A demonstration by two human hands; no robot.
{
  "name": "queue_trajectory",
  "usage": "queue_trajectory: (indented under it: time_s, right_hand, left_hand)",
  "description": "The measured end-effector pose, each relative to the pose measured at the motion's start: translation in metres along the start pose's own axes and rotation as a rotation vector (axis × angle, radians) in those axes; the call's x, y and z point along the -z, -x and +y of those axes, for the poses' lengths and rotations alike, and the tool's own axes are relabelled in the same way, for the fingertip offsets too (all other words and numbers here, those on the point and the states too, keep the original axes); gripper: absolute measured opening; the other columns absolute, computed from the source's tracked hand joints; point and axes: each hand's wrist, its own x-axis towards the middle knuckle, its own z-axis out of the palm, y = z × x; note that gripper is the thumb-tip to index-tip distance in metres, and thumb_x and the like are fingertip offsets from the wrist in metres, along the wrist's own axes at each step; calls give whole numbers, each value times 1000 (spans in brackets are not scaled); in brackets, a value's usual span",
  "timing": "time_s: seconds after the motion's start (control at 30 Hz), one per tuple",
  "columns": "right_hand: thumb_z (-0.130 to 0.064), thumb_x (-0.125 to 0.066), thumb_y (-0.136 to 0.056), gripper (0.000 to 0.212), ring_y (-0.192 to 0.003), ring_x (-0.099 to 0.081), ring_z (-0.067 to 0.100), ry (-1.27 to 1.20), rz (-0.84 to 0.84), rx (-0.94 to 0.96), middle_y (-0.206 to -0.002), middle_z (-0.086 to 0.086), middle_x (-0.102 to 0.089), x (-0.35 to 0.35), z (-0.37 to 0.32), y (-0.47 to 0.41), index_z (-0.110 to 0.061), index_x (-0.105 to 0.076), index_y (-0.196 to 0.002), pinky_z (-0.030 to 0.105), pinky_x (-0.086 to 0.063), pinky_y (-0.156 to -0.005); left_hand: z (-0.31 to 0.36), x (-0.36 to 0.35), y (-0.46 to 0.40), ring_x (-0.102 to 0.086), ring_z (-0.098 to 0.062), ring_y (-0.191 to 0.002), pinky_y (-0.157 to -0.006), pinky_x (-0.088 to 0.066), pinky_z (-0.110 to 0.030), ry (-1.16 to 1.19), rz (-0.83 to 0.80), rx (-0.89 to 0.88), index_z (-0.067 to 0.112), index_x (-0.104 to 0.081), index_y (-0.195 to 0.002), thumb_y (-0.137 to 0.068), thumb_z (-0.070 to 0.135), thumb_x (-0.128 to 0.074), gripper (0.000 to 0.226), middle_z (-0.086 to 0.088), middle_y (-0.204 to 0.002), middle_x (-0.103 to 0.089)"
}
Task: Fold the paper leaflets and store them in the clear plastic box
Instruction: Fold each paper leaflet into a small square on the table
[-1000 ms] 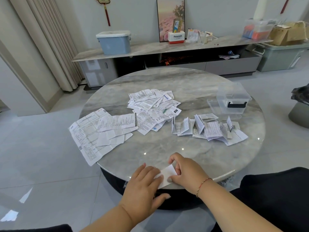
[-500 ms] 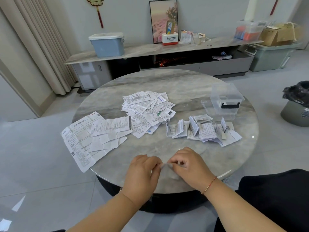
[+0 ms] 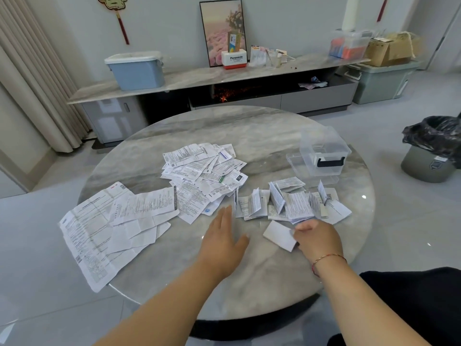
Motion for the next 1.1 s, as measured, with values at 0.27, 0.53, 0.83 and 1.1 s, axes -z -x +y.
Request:
queue_trajectory:
  time_s: [0.27,0.53,0.83,1.1]
  right_hand:
    - [-6,-61,-81,7,-45,-61,16,-135,94,-85,-60,10,-65,-1,-8,-39,-7,-54,-81,29,-51,-52]
    - [-22,-62,-73,10,-62,-60,25,23,209,-65,-67,5,-66,-5,-2,-37,-15,-55,-69,30,-49,-57]
    - [-33,-42,-68,23,-57,-31,17,8,247,433,-58,-6,-36,-40,-21,33,-26,-25,-55,22,-23,-48]
    - [-15,-62,-73,38,-59,-41,7,81,12,539,-62,-7,-38,-65,-5,37,-25,-30,-56,14,-31,-52]
  left_hand:
    - [26,-26,-46,9,-14,-145,-118,5,-42,-456,-194,-131,21,3,-151,-96,57,-21,71,2,-159,8]
    - [32,-29,-73,6,-14,-146,-118,3,-42,-437,-220,-181,22,1,-152,-96,58,-18,69,3,-159,5]
    - [-10,5,-74,-54,-36,-108,-90,-43,-39,-219,400,-200,2,-57,-112,-78,14,-66,37,-15,-114,-58]
    - [-24,42,-108,-57,-28,-90,-72,-46,-34,-383,224,136,9,-61,-95,-90,8,-45,17,-9,-100,-63]
